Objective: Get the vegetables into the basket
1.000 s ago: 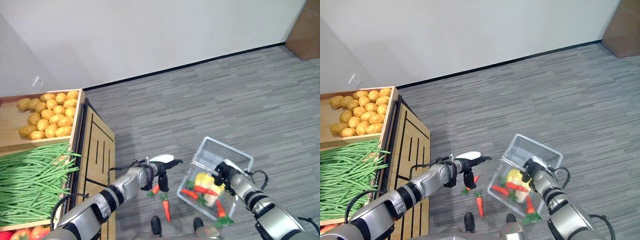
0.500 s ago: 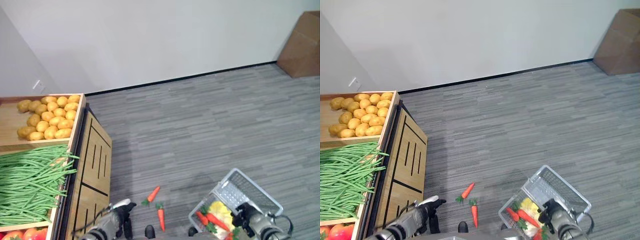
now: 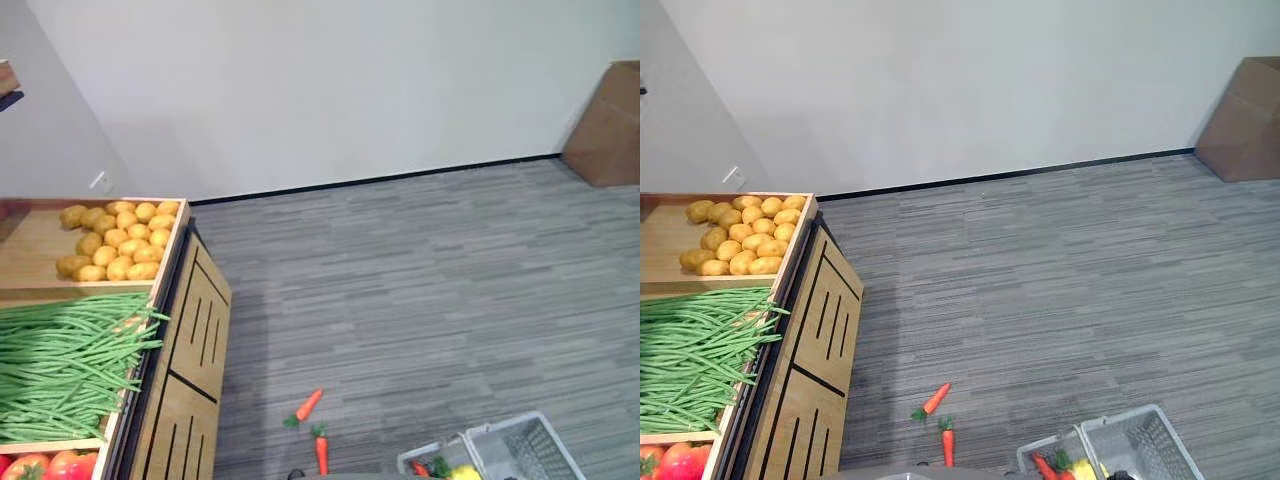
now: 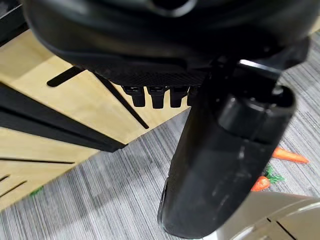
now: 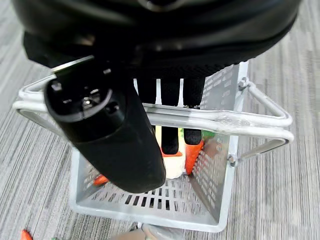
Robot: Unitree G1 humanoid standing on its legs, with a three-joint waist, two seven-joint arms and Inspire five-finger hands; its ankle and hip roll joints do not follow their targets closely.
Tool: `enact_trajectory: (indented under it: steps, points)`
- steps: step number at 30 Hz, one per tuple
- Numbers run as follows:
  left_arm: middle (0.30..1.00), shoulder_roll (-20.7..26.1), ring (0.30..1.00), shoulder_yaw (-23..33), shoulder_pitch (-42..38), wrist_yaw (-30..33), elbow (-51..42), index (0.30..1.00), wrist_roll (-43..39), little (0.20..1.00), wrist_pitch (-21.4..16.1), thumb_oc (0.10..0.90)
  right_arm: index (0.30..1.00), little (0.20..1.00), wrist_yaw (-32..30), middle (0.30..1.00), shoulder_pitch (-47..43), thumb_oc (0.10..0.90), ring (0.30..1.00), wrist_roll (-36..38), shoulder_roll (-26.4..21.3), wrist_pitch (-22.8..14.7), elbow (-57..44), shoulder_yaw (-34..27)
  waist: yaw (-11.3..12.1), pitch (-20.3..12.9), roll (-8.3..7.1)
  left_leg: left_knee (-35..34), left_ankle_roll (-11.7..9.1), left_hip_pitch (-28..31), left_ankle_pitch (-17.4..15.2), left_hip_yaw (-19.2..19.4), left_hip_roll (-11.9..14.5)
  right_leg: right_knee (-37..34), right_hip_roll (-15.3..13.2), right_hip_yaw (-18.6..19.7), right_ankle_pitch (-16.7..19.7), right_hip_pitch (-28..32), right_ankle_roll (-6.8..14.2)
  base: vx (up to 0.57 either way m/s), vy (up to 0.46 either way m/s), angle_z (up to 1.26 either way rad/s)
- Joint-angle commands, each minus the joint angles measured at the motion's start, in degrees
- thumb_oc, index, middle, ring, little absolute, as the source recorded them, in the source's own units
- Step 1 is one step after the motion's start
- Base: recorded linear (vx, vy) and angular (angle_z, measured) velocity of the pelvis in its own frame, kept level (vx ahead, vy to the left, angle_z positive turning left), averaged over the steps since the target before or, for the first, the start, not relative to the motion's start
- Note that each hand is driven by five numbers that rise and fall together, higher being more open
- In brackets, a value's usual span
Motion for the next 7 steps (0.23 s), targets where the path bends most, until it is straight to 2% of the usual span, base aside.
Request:
enact_trajectory:
  steps: [1, 7]
  points:
    - [1.000, 2.3, 1.000, -0.1, -6.8, 1.7, 0.7, 1.000, -0.4, 1.000, -1.0, 0.900, 0.300, 0.300, 0.2, 0.300, -3.0, 0.400, 0.300, 1.5, 0.8, -1.1, 1.7, 0.5, 0.2, 1.9, -3.17, 0.4, -1.8, 4.5, -6.1, -1.6, -0.1, 0.9, -2.8, -4.6, -1.4, -0.5, 2.7, 0.00, 0.000, 0.00]
    - [1.000, 2.0, 1.000, -0.6, -7.0, 1.8, 0.3, 1.000, -1.1, 1.000, -1.5, 0.900, 0.300, 0.300, 0.3, 0.300, -2.7, 0.400, 0.300, 1.8, 1.8, -1.4, 2.3, 1.2, 0.2, 2.0, -3.31, 0.4, -1.9, 4.0, -5.9, -1.6, -0.2, 0.7, -2.9, -4.9, -1.1, -0.8, 2.7, -0.01, 0.002, 0.01]
